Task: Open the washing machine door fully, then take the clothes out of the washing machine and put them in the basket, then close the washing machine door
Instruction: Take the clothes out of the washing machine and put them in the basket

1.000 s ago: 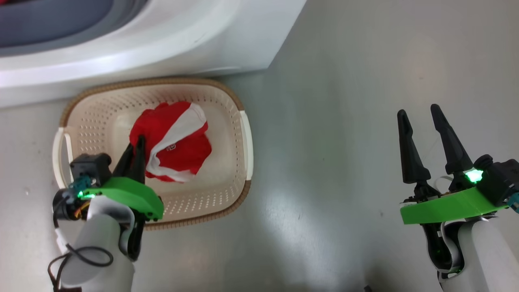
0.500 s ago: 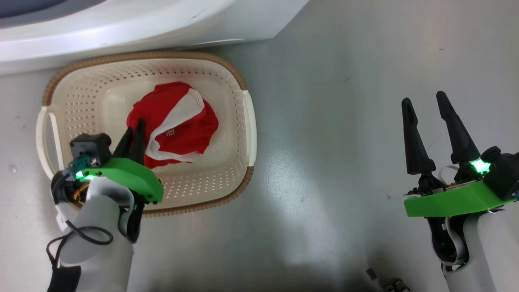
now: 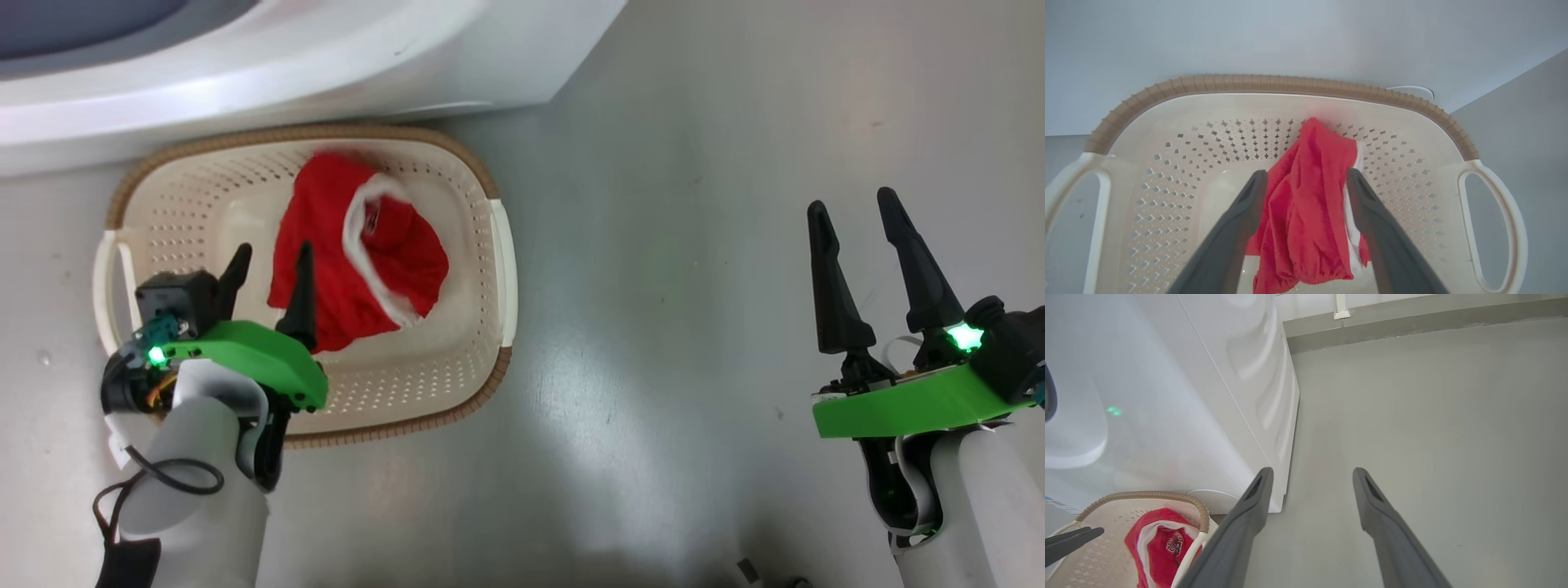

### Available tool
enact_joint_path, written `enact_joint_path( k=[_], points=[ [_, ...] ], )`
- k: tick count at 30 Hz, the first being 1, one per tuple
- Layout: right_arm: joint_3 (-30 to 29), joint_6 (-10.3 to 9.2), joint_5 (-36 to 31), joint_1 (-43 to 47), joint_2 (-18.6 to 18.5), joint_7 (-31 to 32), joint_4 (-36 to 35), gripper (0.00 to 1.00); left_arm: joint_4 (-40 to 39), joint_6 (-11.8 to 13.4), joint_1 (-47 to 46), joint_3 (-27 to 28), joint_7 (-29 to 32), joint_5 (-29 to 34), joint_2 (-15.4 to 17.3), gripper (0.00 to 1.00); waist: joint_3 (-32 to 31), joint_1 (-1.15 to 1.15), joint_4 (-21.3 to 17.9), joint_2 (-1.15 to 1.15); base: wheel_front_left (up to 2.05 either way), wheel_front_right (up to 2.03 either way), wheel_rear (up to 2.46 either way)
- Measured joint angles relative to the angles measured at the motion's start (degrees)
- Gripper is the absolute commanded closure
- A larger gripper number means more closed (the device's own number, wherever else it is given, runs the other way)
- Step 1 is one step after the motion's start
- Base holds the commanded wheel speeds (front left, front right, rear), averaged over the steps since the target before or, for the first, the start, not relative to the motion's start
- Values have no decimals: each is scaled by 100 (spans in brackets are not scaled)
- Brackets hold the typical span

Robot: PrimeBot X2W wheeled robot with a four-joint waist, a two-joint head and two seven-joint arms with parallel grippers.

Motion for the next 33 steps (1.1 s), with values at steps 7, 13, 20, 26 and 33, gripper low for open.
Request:
enact_joint_path(
  k=[7,13,20,26,33],
  points=[
    [13,0,1,8,-53,0,120,0,-357,0,349,180,-1,-138,-11,0,-409,0,50,0,0,0,0],
    [51,0,5,53,-88,0,225,0,-917,0,782,385,0,-132,-16,0,-865,0,109,0,0,0,0],
    [65,0,29,288,-114,0,372,0,-1544,0,1254,660,-1,38,-14,0,-1393,0,164,0,0,0,0],
    [56,0,58,522,-130,0,463,0,-2172,0,1778,717,-1,186,-51,0,-1928,0,228,0,0,0,0],
    [37,0,68,917,-122,0,502,0,-2920,0,2408,769,-1,314,-60,0,-2522,0,306,0,0,0,0]
  ],
)
